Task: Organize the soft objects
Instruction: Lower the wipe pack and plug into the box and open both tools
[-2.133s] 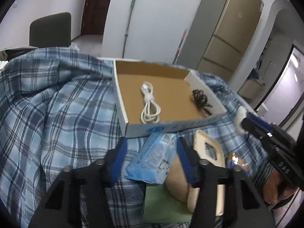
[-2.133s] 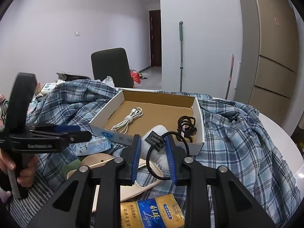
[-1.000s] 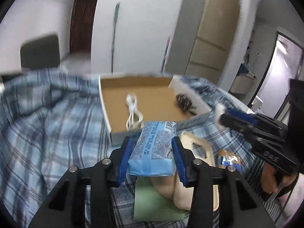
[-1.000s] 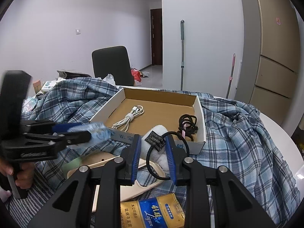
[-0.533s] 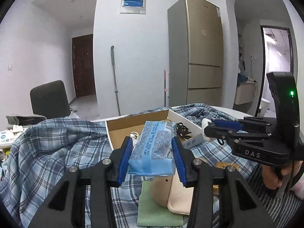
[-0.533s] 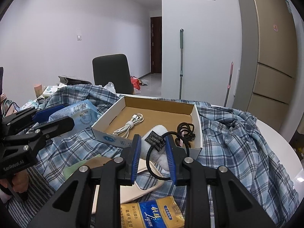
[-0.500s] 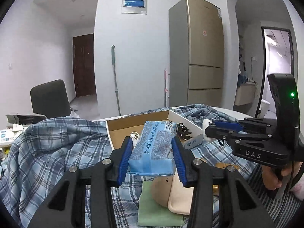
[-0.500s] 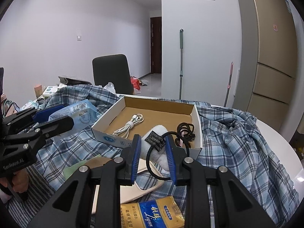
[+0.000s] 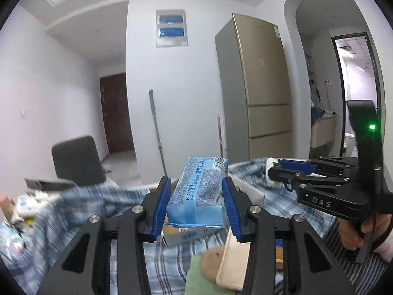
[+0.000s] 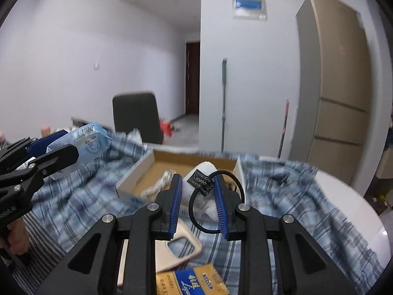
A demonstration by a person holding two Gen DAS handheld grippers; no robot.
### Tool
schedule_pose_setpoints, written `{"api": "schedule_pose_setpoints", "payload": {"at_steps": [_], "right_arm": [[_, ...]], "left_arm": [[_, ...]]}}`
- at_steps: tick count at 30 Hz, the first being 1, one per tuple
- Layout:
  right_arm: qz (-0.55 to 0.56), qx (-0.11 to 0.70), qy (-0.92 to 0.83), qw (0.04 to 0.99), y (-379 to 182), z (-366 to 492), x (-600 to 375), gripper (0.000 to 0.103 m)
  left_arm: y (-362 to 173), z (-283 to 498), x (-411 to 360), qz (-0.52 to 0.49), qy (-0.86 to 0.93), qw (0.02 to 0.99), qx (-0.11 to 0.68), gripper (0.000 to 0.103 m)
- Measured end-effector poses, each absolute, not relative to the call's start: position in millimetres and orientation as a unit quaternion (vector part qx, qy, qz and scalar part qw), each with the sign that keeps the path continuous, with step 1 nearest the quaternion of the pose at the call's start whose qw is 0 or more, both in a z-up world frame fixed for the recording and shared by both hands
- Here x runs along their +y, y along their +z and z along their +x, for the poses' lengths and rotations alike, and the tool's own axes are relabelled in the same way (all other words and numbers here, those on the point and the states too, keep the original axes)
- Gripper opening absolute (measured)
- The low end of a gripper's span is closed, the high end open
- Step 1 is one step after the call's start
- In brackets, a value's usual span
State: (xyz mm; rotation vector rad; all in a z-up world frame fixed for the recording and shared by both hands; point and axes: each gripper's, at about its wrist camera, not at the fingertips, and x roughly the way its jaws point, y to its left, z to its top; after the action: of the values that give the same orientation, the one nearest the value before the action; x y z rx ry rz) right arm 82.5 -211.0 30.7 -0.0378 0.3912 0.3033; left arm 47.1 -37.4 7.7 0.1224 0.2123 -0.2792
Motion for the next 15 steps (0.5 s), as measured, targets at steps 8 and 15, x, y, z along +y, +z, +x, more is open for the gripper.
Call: {"api": "schedule_pose_setpoints", "payload": {"at_steps": [8,15], "right_arm": [[-0.039,0.14,0.141,0.979,96.2,93.1,-206.6,0.025],[-0.053,0.141,0.139,0.979,115.0,148.4,-192.6,0.025]], "left_arm": [[72.3,60.9,-56.0,0.075,-0.113,0.987,0.087,0.045],[101.7,113.0,-73.7,0.05,-0.068,0.994,0.075,0.045]]}}
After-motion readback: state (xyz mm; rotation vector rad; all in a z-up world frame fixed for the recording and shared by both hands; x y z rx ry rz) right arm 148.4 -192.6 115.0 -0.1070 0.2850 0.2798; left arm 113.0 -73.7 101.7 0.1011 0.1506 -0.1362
